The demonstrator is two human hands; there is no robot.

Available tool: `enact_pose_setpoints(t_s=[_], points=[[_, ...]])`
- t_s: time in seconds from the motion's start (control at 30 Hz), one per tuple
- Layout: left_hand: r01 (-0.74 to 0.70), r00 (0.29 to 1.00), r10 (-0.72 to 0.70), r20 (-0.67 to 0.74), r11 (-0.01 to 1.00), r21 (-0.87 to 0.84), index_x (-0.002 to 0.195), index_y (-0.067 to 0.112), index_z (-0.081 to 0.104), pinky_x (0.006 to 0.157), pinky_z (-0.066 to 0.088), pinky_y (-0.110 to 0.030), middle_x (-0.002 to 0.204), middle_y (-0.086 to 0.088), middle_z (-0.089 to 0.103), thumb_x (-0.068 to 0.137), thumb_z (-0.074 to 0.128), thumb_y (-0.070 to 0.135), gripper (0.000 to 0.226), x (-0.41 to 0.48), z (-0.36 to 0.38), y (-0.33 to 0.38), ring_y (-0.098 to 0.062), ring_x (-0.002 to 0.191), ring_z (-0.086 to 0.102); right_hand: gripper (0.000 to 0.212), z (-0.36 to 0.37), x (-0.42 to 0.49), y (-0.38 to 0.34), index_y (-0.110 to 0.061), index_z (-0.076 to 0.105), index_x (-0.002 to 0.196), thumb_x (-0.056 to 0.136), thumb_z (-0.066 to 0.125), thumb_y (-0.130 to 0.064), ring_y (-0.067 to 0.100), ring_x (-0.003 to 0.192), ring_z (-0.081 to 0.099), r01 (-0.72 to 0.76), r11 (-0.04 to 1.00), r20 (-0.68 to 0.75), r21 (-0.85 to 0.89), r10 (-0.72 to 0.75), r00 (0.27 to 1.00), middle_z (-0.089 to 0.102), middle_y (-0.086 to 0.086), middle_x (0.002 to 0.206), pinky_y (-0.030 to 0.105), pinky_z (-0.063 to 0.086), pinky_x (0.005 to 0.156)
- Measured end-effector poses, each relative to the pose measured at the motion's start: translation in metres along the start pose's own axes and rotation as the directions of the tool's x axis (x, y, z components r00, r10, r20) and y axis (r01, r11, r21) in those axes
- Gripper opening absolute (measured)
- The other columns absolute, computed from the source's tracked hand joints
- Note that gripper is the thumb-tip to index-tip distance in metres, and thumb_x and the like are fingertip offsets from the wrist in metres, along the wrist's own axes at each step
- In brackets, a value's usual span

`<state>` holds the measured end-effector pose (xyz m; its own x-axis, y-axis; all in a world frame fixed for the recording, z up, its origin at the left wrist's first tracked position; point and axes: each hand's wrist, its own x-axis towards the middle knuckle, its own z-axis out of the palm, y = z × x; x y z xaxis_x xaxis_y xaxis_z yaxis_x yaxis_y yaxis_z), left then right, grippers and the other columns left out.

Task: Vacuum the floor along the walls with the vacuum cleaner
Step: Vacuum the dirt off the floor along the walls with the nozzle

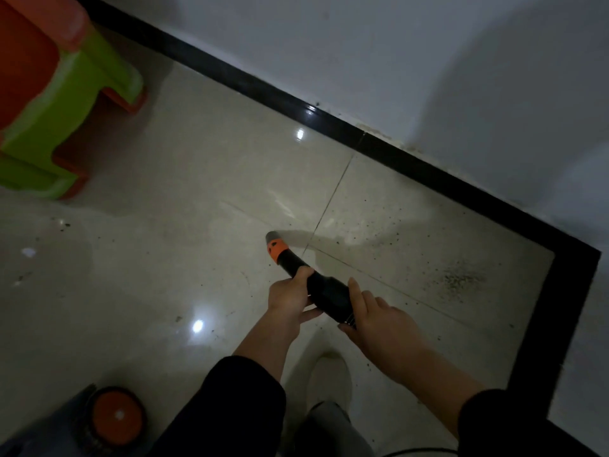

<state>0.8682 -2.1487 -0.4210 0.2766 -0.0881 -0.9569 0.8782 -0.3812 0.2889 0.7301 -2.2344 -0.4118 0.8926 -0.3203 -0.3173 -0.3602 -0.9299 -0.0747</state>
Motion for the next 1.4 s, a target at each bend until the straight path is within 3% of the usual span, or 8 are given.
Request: enact_pose_setpoints(t_s=[0.33, 0.8, 1.4], points=[[0.026, 0.998, -0.031, 0.057, 0.996, 0.091, 0.107, 0.007, 0.053, 0.059, 0.057, -0.032, 0.096, -0.008, 0.064, 0.097, 0.058, 0.024, 0.020, 0.006, 0.023, 0.019, -0.021, 0.086, 0.065, 0.083, 0.004, 0.000, 0.015, 0.009, 0.056, 0.124, 0.064, 0.086, -0.039, 0.017, 0.047, 0.055, -0.055, 0.997, -0.030, 0.053, 0.057, 0.998, 0.062, 0.010, 0.073, 0.026, 0.039, 0.031], [0.090, 0.986, -0.107, 0.124, 0.987, 0.136, 0.126, 0.000, 0.051, 0.059, 0.058, -0.030, 0.117, -0.016, 0.063, 0.099, 0.056, 0.024, 0.037, -0.008, 0.031, 0.007, -0.021, 0.089, 0.065, 0.082, -0.001, -0.023, 0.024, 0.011, 0.060, 0.120, 0.061, 0.087, -0.039, 0.020, 0.047, 0.057, -0.056, 0.998, -0.029, 0.018, 0.056, 0.998, 0.063, 0.013, 0.072, 0.027, 0.041, 0.032], [0.153, 0.988, -0.153, -0.010, 0.988, 0.012, 0.139, -0.002, 0.041, 0.057, 0.060, -0.032, 0.122, -0.021, 0.061, 0.099, 0.055, 0.023, 0.049, -0.021, -0.025, -0.023, -0.028, 0.100, 0.066, 0.084, -0.011, -0.026, -0.016, 0.010, 0.062, 0.117, 0.053, 0.093, -0.036, 0.021, 0.046, 0.056, 0.098, 0.994, 0.096, 0.051, -0.103, 0.990, 0.063, 0.012, 0.068, 0.028, 0.039, 0.032]])
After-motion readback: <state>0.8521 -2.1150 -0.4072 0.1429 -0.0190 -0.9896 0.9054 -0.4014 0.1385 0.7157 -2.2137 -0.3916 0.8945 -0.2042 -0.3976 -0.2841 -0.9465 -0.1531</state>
